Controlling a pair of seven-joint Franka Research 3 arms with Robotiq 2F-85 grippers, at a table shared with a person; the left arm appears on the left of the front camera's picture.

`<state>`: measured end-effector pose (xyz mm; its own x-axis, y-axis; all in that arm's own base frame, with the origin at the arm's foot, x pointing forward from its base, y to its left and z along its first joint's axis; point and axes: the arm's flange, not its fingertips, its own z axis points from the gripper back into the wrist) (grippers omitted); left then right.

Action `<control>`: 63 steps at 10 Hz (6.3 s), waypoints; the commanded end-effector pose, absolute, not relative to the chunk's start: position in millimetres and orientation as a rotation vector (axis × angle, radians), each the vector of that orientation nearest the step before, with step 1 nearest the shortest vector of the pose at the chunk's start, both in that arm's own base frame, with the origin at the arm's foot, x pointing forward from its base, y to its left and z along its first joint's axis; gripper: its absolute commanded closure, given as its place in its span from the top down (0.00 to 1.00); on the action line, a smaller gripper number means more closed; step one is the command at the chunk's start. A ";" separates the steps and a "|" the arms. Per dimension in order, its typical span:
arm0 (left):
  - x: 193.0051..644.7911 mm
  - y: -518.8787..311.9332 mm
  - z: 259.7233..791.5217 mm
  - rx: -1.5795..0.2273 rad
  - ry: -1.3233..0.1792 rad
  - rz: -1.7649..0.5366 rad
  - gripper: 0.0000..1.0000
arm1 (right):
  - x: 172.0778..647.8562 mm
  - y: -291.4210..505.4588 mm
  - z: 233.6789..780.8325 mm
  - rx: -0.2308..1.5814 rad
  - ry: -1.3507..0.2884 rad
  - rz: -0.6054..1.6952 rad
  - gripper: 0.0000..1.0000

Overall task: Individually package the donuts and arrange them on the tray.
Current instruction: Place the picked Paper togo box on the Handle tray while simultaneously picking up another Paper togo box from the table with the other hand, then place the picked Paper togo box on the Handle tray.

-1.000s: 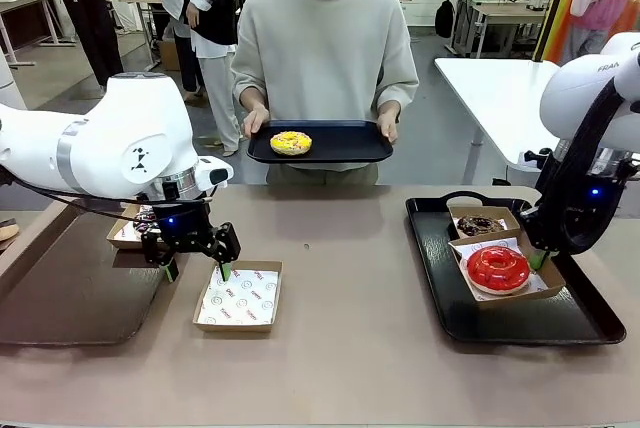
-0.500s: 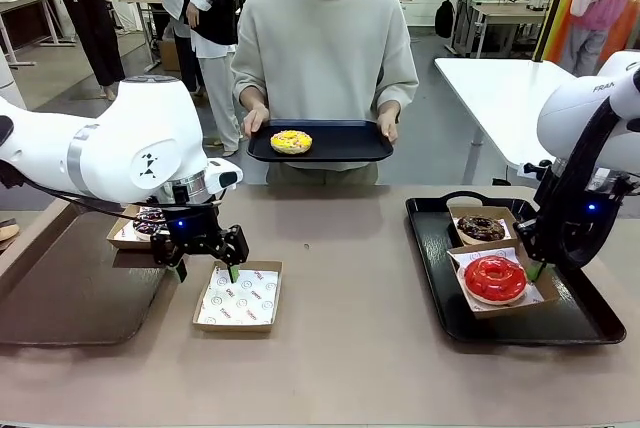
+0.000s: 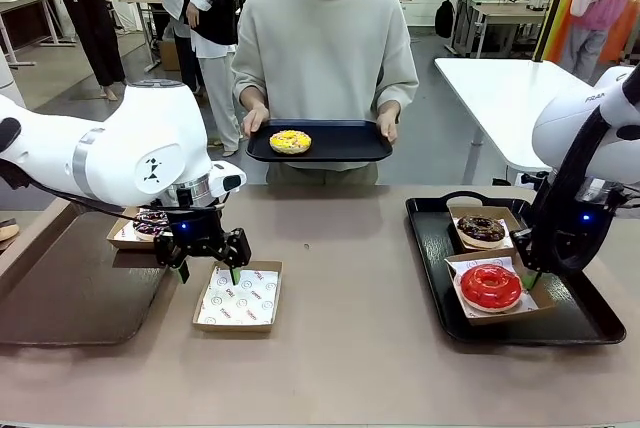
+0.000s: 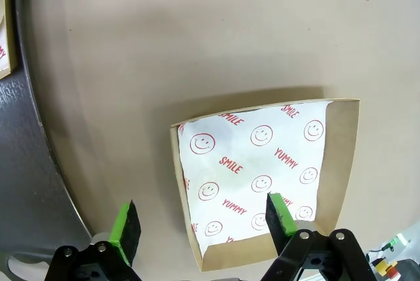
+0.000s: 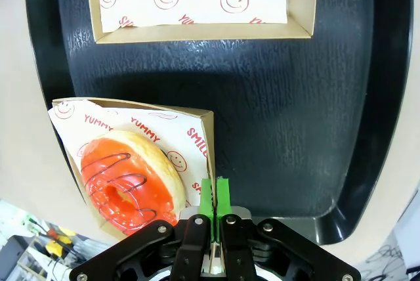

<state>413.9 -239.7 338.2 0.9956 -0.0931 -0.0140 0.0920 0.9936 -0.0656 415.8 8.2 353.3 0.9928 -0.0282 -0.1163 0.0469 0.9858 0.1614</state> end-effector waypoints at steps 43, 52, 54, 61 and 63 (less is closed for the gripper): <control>577.4 -265.5 492.5 -0.151 -0.041 -0.020 0.00 | 277.4 -281.5 411.8 1.419 -0.383 -0.022 1.00; 579.8 -258.3 484.6 -0.146 -0.032 -0.025 0.00 | 274.5 -286.4 396.0 1.407 -0.372 -0.038 1.00; 579.8 -258.3 484.6 -0.146 -0.032 -0.025 0.00 | 274.5 -286.4 396.0 1.407 -0.372 -0.038 1.00; 579.8 -258.3 484.6 -0.146 -0.032 -0.025 0.00 | 274.5 -286.4 396.0 1.407 -0.372 -0.038 1.00; 579.8 -258.3 484.6 -0.146 -0.032 -0.025 0.00 | 274.5 -286.4 396.0 1.407 -0.372 -0.038 1.00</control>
